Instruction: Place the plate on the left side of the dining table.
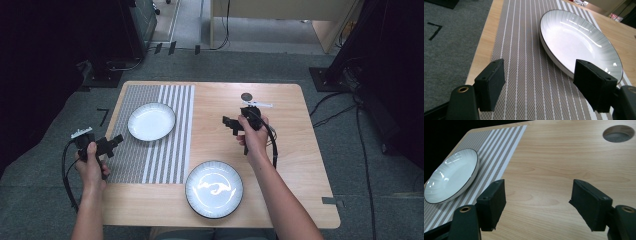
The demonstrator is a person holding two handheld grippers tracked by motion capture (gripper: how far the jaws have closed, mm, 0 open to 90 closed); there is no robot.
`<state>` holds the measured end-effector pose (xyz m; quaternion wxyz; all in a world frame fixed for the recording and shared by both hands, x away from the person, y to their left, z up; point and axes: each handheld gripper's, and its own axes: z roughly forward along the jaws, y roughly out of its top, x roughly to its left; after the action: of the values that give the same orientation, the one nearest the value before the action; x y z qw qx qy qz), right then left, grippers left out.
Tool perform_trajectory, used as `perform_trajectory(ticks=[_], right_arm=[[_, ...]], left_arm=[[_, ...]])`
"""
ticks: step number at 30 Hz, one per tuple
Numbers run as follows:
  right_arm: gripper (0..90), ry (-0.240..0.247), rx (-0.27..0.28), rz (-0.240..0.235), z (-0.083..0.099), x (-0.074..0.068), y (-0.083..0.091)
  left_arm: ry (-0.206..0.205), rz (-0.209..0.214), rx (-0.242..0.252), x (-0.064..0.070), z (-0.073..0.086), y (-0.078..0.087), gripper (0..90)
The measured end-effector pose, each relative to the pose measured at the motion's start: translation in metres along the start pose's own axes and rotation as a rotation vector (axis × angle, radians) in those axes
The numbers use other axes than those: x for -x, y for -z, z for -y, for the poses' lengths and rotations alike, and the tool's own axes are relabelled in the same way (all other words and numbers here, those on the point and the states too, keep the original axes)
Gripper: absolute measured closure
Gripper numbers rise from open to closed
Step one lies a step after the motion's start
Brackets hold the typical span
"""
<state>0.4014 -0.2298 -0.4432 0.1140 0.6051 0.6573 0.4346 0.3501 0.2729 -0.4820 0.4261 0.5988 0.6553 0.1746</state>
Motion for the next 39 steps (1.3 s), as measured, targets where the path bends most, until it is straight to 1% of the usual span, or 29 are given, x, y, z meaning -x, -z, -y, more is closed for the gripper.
perform_trajectory(ticks=[6, 10, 13, 15, 17, 20, 21, 22, 23, 25, 27, 29, 33, 35, 39], right_arm=[[28.1, -0.016, 0.013, 0.003, 0.009, 0.017, 0.015], [27.6, -0.01, 0.011, 0.012, 0.017, 0.029, 0.023], [27.6, -0.015, 0.011, 0.014, 0.024, 0.038, 0.031], [27.6, -0.015, 0.018, 0.015, 0.027, 0.044, 0.036], [27.6, -0.016, 0.021, 0.022, 0.031, 0.051, 0.044], [27.6, -0.025, 0.027, 0.032, 0.036, 0.06, 0.053], [27.6, -0.027, 0.026, 0.037, 0.038, 0.063, 0.056], [27.6, -0.027, 0.026, 0.042, 0.04, 0.066, 0.059], [27.6, -0.03, 0.022, 0.047, 0.043, 0.07, 0.063], [27.6, -0.042, 0.004, 0.06, 0.049, 0.076, 0.067], [27.6, -0.048, 0.004, 0.062, 0.056, 0.082, 0.072], [27.6, -0.043, -0.002, 0.072, 0.063, 0.088, 0.075], [27.4, -0.059, -0.009, 0.084, 0.079, 0.102, 0.083], [27.4, -0.069, -0.015, 0.098, 0.087, 0.108, 0.089], [27.4, -0.081, -0.014, 0.12, 0.102, 0.121, 0.105]], left_arm=[[-0.002, 0.01, -0.005, 0.002, 0.012, 0.007, 21.6], [-0.033, 0.008, -0.002, 0.004, 0.023, 0.011, 18.0], [-0.04, 0.006, 0.002, 0.005, 0.03, 0.014, 17.0], [-0.052, -0.005, 0.003, 0.007, 0.034, 0.017, 16.7], [-0.062, -0.011, 0.005, 0.008, 0.038, 0.02, 15.0], [-0.067, -0.011, 0.011, 0.009, 0.043, 0.024, 14.4], [-0.072, -0.013, 0.014, 0.008, 0.045, 0.025, 14.2], [-0.089, -0.026, 0.011, 0.008, 0.047, 0.027, 13.7], [-0.095, -0.032, 0.012, 0.008, 0.048, 0.027, 13.7], [-0.099, -0.027, 0.017, 0.008, 0.051, 0.031, 13.7], [-0.119, -0.038, 0.014, 0.01, 0.054, 0.033, 13.5], [-0.142, -0.046, 0.008, 0.013, 0.06, 0.034, 12.7], [-0.162, -0.009, -0.021, 0.019, 0.07, 0.036, 10.6], [-0.152, 0.024, -0.024, 0.021, 0.072, 0.037, 10.0], [-0.185, 0.005, -0.032, 0.023, 0.077, 0.039, 10.0]])
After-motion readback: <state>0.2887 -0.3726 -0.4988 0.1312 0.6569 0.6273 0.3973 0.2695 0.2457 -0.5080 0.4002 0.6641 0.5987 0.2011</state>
